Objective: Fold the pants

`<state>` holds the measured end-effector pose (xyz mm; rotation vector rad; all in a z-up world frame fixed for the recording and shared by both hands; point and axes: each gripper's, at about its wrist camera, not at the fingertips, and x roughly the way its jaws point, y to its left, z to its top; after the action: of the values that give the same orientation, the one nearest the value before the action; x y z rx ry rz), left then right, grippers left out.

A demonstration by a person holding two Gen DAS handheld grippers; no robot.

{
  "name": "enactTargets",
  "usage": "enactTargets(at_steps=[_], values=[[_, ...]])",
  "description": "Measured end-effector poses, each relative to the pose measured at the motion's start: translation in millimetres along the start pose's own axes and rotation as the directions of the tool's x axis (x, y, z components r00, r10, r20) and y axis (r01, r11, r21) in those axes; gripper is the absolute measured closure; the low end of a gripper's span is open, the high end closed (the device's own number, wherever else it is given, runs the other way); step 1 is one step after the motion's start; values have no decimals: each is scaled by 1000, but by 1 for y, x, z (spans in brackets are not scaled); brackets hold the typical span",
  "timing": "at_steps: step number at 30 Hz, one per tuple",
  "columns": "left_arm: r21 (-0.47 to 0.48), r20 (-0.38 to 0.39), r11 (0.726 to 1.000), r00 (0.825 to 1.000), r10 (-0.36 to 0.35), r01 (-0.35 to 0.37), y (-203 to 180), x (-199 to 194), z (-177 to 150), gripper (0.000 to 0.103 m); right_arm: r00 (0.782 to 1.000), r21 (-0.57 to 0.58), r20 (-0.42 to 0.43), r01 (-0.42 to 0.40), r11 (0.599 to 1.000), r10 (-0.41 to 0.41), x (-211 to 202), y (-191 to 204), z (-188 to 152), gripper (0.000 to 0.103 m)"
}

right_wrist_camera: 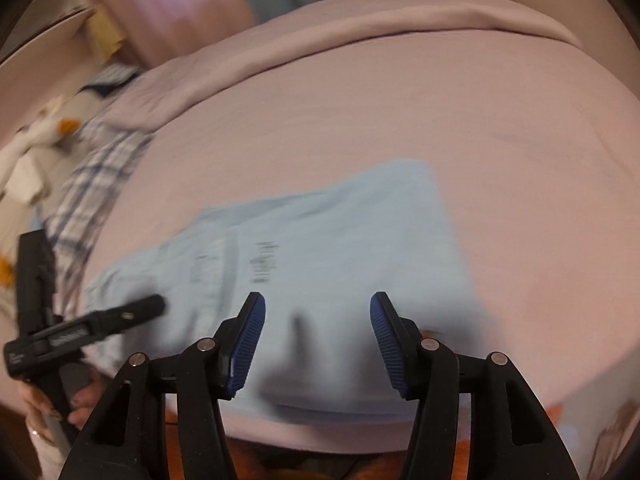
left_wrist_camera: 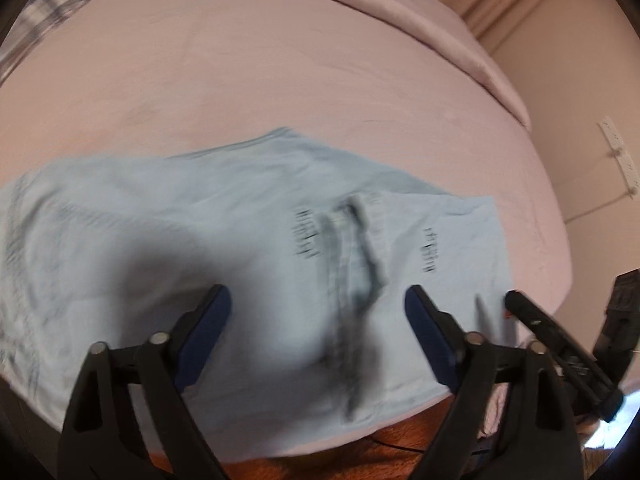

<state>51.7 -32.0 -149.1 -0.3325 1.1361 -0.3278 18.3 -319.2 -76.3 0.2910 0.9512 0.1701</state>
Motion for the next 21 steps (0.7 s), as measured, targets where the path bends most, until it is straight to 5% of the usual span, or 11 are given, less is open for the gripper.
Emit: enactTargets(at_steps=[3, 6, 8, 9, 10, 18, 21], values=[[-33, -72, 990, 988, -140, 138, -7, 25, 8, 32, 996, 42, 5, 84, 996, -84, 0, -17, -4, 62], [-83, -106, 985, 982, -159, 151, -7, 47, 10, 40, 994, 81, 3, 113, 990, -114, 0, -29, -7, 75], [-73, -89, 988, 986, -141, 135, -10, 48, 11, 60, 993, 96, 3, 117, 988, -118, 2, -28, -8, 78], [-72, -101, 986, 983, -155, 148, -12, 51, 12, 88, 993, 104, 4, 116, 988, -117, 2, -29, -8, 78], [-87, -128, 979, 973, -194, 183, -12, 56, 11, 94, 993, 112, 3, 115, 987, -116, 2, -31, -8, 78], [-80, -33, 984, 986, -163, 160, -8, 22, 11, 97, 993, 104, 2, 114, 988, -115, 4, -28, -4, 78], [-34, 9, 994, 995, -100, 100, -6, 10, 16, 96, 992, 74, 12, 122, 990, -123, 4, -24, 4, 78]])
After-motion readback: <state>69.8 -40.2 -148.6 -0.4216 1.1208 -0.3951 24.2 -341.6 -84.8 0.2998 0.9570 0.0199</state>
